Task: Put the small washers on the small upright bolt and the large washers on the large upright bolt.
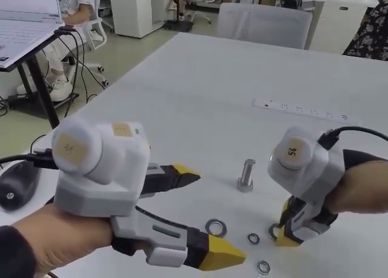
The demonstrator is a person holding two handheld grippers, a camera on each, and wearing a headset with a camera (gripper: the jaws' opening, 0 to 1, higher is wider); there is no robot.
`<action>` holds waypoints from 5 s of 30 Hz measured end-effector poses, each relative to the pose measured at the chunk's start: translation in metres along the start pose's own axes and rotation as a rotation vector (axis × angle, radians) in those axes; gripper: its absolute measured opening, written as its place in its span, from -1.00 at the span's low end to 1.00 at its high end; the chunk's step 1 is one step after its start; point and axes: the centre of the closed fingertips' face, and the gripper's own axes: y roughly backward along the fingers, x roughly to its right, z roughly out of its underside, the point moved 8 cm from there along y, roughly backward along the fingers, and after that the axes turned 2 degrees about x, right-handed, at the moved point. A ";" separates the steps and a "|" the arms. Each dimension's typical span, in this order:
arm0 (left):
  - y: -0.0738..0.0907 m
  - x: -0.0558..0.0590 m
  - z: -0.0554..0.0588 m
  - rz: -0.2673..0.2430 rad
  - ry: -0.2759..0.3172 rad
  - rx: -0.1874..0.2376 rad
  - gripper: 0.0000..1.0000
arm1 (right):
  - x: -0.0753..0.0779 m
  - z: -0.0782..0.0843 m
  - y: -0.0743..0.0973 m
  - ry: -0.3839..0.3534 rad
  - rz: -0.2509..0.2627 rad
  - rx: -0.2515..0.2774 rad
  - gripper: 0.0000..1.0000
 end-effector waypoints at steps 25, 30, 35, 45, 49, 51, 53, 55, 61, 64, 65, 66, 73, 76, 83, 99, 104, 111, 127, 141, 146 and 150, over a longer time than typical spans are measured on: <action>0.003 -0.005 -0.003 -0.037 -0.008 0.024 0.66 | -0.001 -0.007 0.027 0.024 0.020 -0.012 -0.54; 0.006 -0.008 -0.005 -0.061 -0.013 0.036 0.66 | -0.001 -0.013 0.038 0.039 0.033 0.003 -0.54; 0.008 -0.010 -0.005 -0.081 -0.015 0.042 0.66 | 0.000 -0.019 0.048 0.050 0.048 0.012 -0.54; 0.010 -0.015 -0.006 -0.114 -0.020 0.051 0.65 | 0.006 -0.031 0.064 0.083 0.074 0.026 -0.54; 0.011 -0.015 -0.007 -0.119 -0.022 0.054 0.65 | 0.011 -0.038 0.072 0.095 0.090 0.034 -0.54; 0.011 -0.016 -0.008 -0.123 -0.024 0.057 0.65 | 0.012 -0.041 0.075 0.102 0.094 0.038 -0.54; 0.012 -0.016 -0.009 -0.127 -0.025 0.061 0.65 | 0.014 -0.045 0.079 0.113 0.099 0.041 -0.54; 0.013 -0.017 -0.010 -0.130 -0.025 0.064 0.65 | 0.016 -0.050 0.083 0.123 0.106 0.041 -0.54; 0.014 -0.019 -0.010 -0.137 -0.025 0.067 0.63 | 0.024 -0.064 0.091 0.153 0.125 0.050 -0.54; 0.015 -0.019 -0.011 -0.140 -0.026 0.066 0.63 | 0.028 -0.071 0.093 0.166 0.132 0.051 -0.54; 0.015 -0.020 -0.011 -0.142 -0.026 0.068 0.63 | 0.030 -0.074 0.094 0.168 0.131 0.053 -0.54; 0.015 -0.020 -0.011 -0.143 -0.025 0.069 0.63 | 0.031 -0.076 0.094 0.172 0.130 0.054 -0.54; 0.015 -0.021 -0.011 -0.151 -0.024 0.069 0.63 | 0.049 -0.085 0.088 0.194 0.119 0.048 -0.54; 0.015 -0.022 -0.011 -0.155 -0.023 0.066 0.62 | 0.053 -0.086 0.087 0.201 0.117 0.040 -0.54; 0.014 -0.023 -0.010 -0.163 -0.021 0.058 0.62 | 0.063 -0.093 0.078 0.202 0.091 0.041 -0.54; 0.014 -0.024 -0.003 -0.165 -0.013 0.025 0.61 | 0.070 -0.094 0.057 0.214 0.056 0.002 -0.53; 0.014 -0.025 -0.004 -0.153 -0.012 0.024 0.61 | 0.071 -0.093 0.054 0.211 0.049 -0.003 -0.53; 0.015 -0.031 -0.004 -0.136 -0.022 0.008 0.61 | 0.071 -0.093 0.053 0.208 0.046 -0.006 -0.53; 0.008 -0.045 -0.003 -0.091 -0.036 -0.001 0.61 | 0.069 -0.088 0.051 0.200 0.038 -0.011 -0.53; 0.009 -0.051 0.002 -0.074 -0.029 0.016 0.62 | 0.070 -0.090 0.046 0.201 0.027 -0.018 -0.53; 0.007 -0.050 0.002 -0.072 -0.021 0.027 0.63 | 0.070 -0.090 0.045 0.202 0.024 -0.022 -0.53; 0.007 -0.051 0.002 -0.076 -0.021 0.023 0.63 | 0.070 -0.089 0.042 0.202 0.022 -0.027 -0.53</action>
